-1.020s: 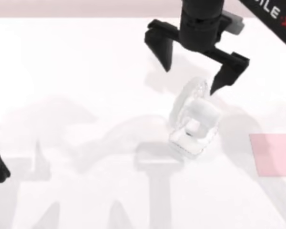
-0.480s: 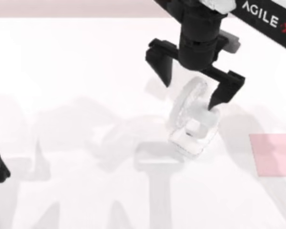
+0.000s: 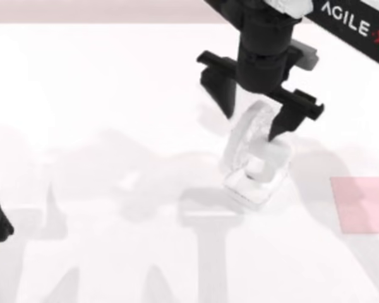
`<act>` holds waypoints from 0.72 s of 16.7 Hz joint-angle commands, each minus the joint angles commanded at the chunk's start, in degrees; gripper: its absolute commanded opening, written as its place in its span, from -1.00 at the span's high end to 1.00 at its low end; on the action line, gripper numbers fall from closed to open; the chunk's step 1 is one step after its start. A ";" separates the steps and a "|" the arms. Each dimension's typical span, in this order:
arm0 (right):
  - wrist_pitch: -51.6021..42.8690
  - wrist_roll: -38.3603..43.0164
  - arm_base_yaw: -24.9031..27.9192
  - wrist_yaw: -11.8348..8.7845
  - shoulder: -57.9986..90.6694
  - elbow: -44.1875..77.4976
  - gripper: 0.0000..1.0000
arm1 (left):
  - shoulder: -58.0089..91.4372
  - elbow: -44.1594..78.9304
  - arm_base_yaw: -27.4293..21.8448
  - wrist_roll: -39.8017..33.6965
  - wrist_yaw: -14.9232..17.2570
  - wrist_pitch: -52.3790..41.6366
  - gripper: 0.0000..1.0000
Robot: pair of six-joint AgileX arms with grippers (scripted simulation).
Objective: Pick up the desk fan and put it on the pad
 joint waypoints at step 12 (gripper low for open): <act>0.00 0.00 0.00 0.00 0.00 0.00 1.00 | 0.00 0.00 0.00 0.00 0.00 0.00 -1.00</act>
